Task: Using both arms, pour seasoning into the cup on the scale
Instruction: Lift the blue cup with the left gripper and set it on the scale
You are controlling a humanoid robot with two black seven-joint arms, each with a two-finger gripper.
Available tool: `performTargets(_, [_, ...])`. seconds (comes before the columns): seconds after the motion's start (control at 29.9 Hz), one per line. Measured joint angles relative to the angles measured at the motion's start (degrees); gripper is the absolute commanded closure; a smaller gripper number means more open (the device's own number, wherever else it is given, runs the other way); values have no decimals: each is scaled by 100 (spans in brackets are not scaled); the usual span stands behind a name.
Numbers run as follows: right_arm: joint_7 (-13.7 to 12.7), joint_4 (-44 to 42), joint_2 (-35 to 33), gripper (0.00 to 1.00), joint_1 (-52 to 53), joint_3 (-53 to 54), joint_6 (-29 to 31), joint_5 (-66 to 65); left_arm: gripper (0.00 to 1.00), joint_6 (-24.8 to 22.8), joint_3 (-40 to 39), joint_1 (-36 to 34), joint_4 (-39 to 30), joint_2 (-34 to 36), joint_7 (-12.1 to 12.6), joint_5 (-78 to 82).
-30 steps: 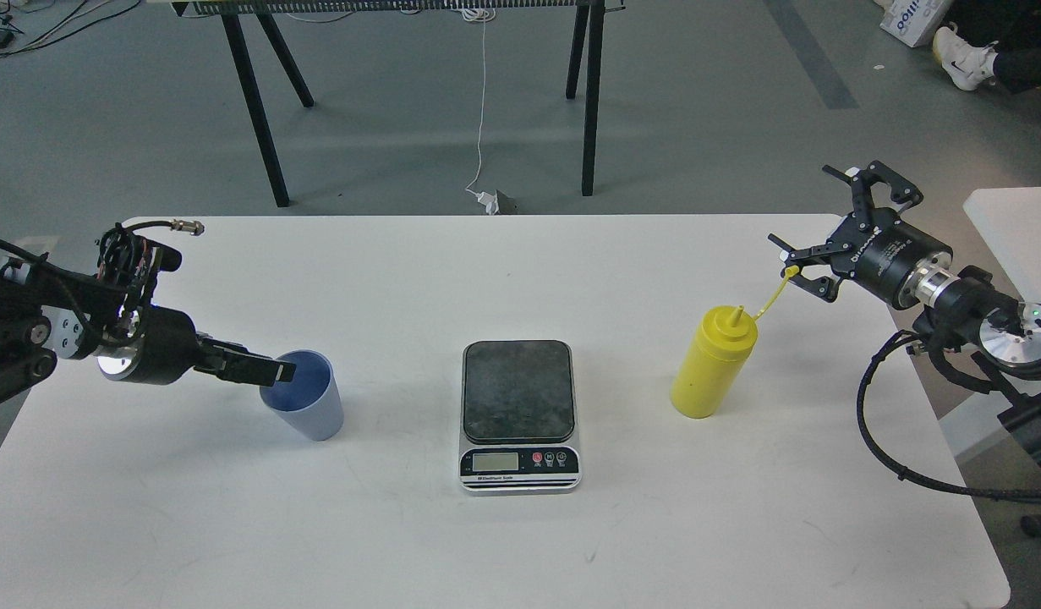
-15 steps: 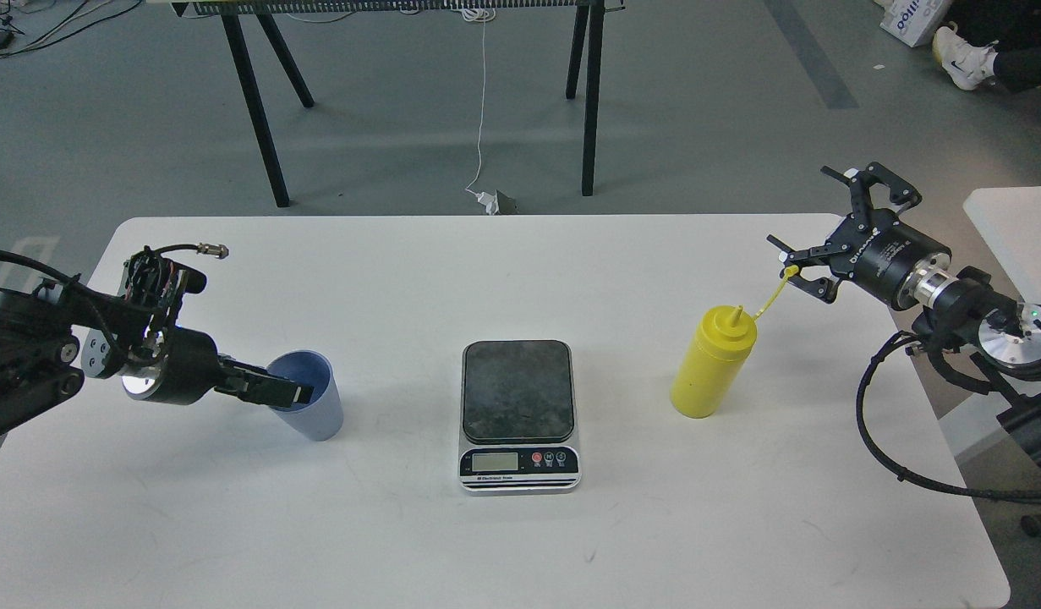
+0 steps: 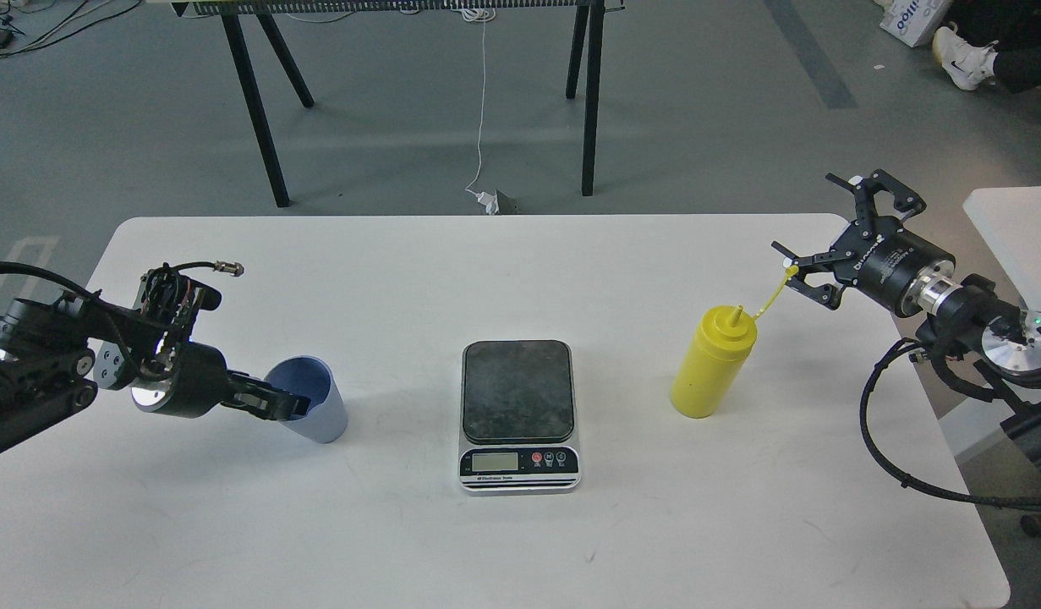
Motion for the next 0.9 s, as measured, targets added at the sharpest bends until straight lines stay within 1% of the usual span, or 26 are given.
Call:
performTargets(0.27, [9,1,0,0,-36,10,0,4,100,0,-35,-56,255,-159,0,-104])
performTargets(0.5, [12,1,0,0,-44,16,0,4,100,0,-71,-170,261,-165,0,-211])
performTargets(0.63, [13,-1,12,0,-44,17,0,4,100,0,-88,-702,184,-176,0,-666])
performTargets(0.73, [13,-3,33,0,-44,17,0,2,100,0,-95,-1358,64,-324,0,-910])
performTargets(0.8, [12,-7,40,0,-39,17,0,0,100,1,-92,-1759,-29,-560,0,-950])
performTargets(0.9, [11,-7,42,0,-16,34,0,-1,100,1,-71,-2033,-84,-1028,0,-955])
